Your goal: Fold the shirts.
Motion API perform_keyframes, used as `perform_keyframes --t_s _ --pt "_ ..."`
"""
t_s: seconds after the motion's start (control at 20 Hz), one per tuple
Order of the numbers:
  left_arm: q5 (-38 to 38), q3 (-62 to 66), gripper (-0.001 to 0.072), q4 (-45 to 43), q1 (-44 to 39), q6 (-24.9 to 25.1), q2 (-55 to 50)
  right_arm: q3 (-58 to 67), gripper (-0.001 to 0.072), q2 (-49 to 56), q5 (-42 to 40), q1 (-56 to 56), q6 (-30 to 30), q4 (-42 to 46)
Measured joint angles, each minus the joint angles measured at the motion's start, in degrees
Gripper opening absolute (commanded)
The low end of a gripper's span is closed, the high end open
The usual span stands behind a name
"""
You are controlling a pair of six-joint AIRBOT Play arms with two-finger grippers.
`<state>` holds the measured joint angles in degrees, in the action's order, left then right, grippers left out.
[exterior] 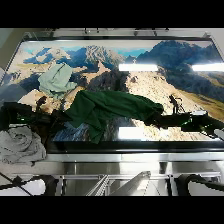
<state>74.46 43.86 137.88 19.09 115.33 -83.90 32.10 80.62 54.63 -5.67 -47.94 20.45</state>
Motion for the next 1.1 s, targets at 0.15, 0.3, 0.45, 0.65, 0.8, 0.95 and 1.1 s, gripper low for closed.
perform_keyframes --t_s 0.15,0.3,0.45,0.65,0.8,0.95,1.1 --pt "-1.3 0.0 0.0641 2.3 -0.5 -0.5 -3.8 0.0 0.0033 0.0 0.7 0.0 0.0 -0.1" --pt "-4.7 0.0 0.0444 6.2 -1.8 0.3 -6.8 0.0 0.0033 0.0 1.0 0.0 0.0 -0.2" --pt "-8.7 0.3 0.0020 9.7 -4.6 1.1 -9.0 0.0 0.0033 0.0 1.2 0.0 0.0 -0.2" --pt "-10.4 3.4 0.0020 11.6 -8.1 2.0 -10.3 0.0 0.0031 -0.4 1.9 0.0 0.0 -0.7" --pt "-3.8 9.2 0.0019 12.5 -9.1 2.2 -6.8 0.8 0.0031 -4.2 7.3 -1.3 0.0 -1.1" --pt "5.1 18.1 0.0020 15.3 -9.3 1.8 3.6 4.4 0.0032 -14.8 19.1 -6.5 1.4 -6.2" --pt "10.1 31.1 0.0020 19.8 -9.1 1.7 18.0 11.8 0.0032 -29.7 31.7 -15.0 5.9 -21.5"
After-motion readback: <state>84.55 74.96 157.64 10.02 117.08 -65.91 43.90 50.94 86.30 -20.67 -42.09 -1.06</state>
